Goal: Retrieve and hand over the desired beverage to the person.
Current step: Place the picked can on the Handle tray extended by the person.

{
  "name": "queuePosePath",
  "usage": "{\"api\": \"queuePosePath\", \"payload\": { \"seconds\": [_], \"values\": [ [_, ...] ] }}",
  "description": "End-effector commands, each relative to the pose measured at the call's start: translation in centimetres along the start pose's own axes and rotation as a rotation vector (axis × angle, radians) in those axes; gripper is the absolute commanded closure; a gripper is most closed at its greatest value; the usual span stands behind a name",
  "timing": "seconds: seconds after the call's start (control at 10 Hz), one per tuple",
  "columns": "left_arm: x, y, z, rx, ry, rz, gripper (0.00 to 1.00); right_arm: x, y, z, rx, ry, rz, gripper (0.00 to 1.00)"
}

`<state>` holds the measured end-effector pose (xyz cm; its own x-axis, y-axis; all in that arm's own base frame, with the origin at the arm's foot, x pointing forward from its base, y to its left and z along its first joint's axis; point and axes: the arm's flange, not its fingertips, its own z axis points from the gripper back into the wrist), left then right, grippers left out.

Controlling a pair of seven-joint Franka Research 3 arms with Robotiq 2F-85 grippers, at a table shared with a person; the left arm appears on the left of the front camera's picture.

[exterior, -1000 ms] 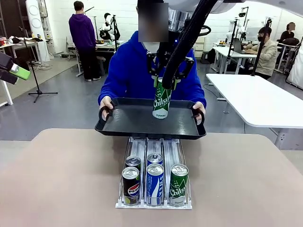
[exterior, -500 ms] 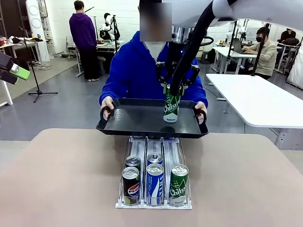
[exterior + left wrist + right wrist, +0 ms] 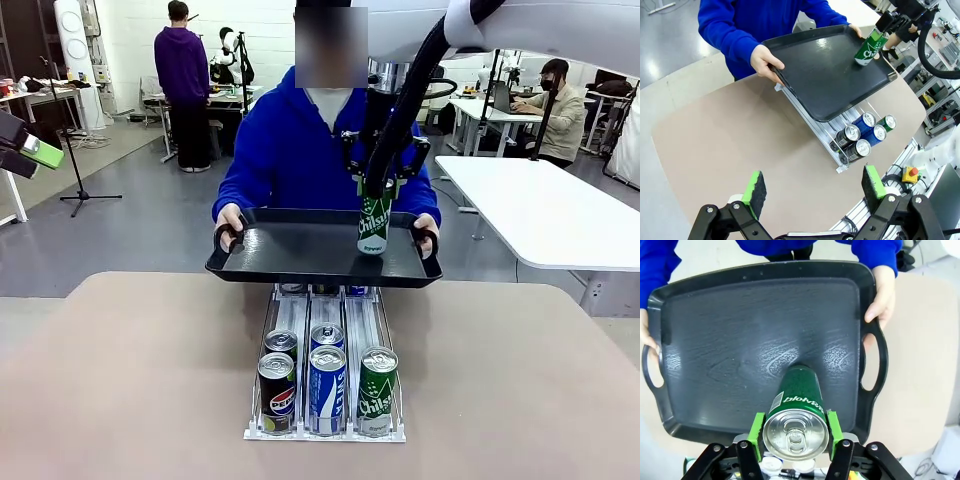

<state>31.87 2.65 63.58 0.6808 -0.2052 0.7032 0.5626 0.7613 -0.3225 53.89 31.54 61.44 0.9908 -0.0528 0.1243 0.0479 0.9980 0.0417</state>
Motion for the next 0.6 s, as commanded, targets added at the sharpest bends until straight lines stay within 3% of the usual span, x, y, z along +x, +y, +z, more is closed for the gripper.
{"api": "queuePosePath", "payload": {
  "seconds": [0.0,0.3,0.4,0.5],
  "values": [
    [-0.06,0.09,0.16,-0.016,-0.005,-0.009,0.0,0.8,0.3,0.61,-0.035,0.002,0.037,0.42],
    [-0.06,0.09,0.16,-0.016,-0.005,-0.009,0.0,0.82,0.35,0.22,-0.046,0.041,0.06,0.42],
    [-0.06,0.09,0.16,-0.016,-0.005,-0.009,0.0,0.79,0.34,0.39,-0.041,0.044,0.071,0.31],
    [-0.06,0.09,0.16,-0.016,-0.005,-0.009,0.0,0.63,0.39,0.46,-0.039,0.046,0.079,0.0]
  ]
}}
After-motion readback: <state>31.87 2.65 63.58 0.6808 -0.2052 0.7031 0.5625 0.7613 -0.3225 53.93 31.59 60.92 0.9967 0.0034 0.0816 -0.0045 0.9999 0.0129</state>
